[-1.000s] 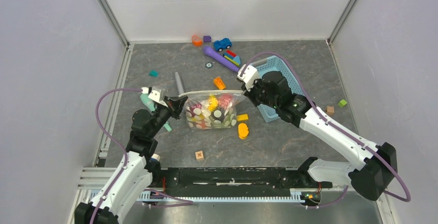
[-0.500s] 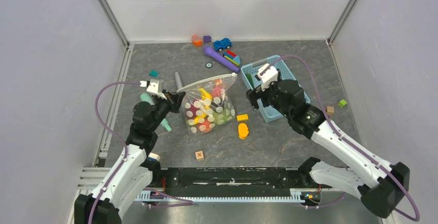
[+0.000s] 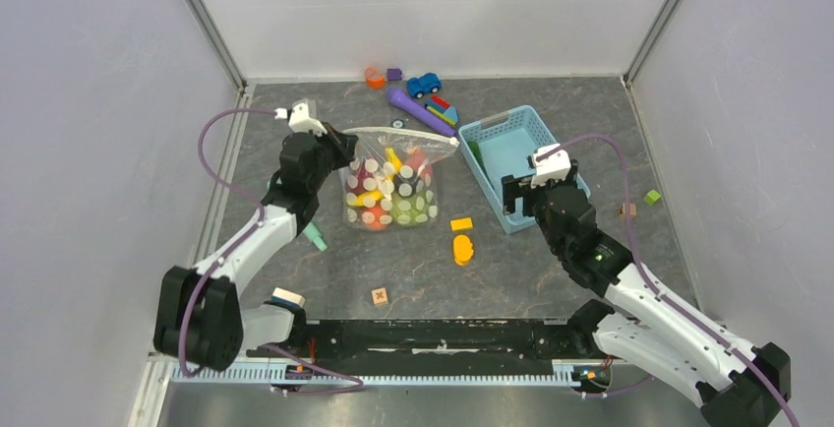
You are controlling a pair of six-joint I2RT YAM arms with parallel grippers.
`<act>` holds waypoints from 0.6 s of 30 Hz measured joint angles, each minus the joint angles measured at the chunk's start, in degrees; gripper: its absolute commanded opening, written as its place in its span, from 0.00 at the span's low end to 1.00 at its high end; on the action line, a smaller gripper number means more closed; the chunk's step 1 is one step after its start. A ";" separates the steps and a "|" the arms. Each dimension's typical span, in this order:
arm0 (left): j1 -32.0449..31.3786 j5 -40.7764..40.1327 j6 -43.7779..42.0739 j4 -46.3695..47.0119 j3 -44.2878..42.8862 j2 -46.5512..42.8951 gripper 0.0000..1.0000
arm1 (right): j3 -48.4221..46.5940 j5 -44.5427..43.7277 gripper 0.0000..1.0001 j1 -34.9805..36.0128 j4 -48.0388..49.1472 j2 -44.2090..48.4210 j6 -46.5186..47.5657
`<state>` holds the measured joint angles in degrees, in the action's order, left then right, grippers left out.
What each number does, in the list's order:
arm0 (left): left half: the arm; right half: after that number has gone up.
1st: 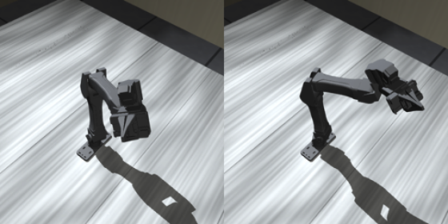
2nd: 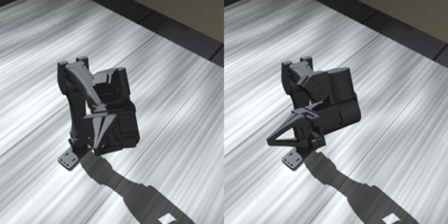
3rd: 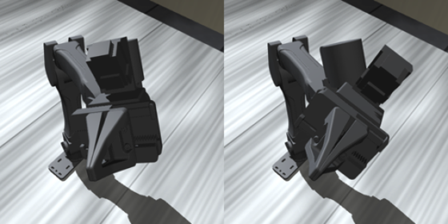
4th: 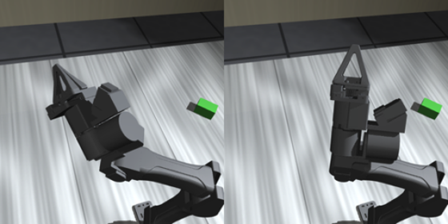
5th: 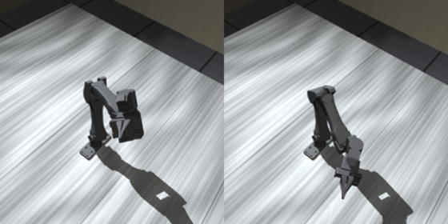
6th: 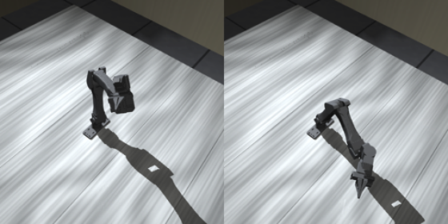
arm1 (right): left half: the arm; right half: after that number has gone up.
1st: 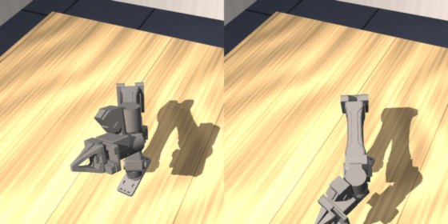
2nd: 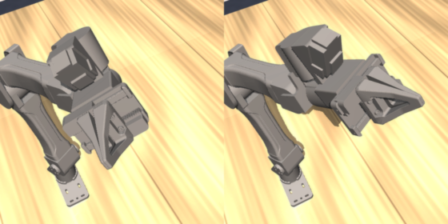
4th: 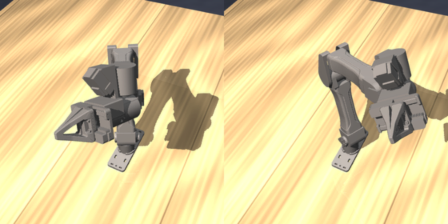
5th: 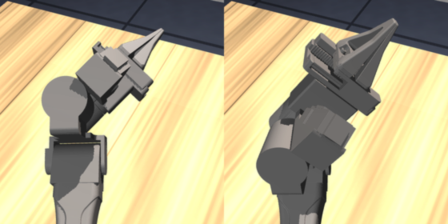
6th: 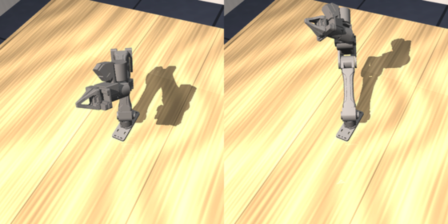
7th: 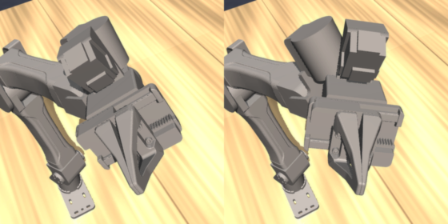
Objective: Place the food in the zip-top bag and seal the zipper
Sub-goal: Place the zipper food storage bag at the center of the board.
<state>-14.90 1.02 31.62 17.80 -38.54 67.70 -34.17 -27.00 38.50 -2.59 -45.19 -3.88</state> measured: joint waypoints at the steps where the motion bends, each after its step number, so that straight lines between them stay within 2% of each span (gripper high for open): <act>1: -0.20 -1.68 0.35 -0.28 -2.32 2.32 0.02 | 0.52 -0.55 0.98 0.00 0.22 0.55 0.00; 8: -0.24 -14.38 2.23 -3.32 -17.64 17.29 0.02 | 3.87 -4.44 0.98 0.00 3.23 5.05 0.39; 14: 0.00 -27.71 3.98 -9.40 -30.40 29.40 0.02 | 5.01 -8.20 0.98 0.00 5.14 6.01 1.75; 18: 1.44 -31.91 4.00 -12.20 -38.07 35.82 0.02 | 5.09 -10.05 0.98 0.00 5.57 6.01 2.89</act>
<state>-13.45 -30.89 35.62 5.61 -76.62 103.53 -29.08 -37.06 38.50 2.98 -39.18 -0.99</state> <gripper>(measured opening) 0.026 0.979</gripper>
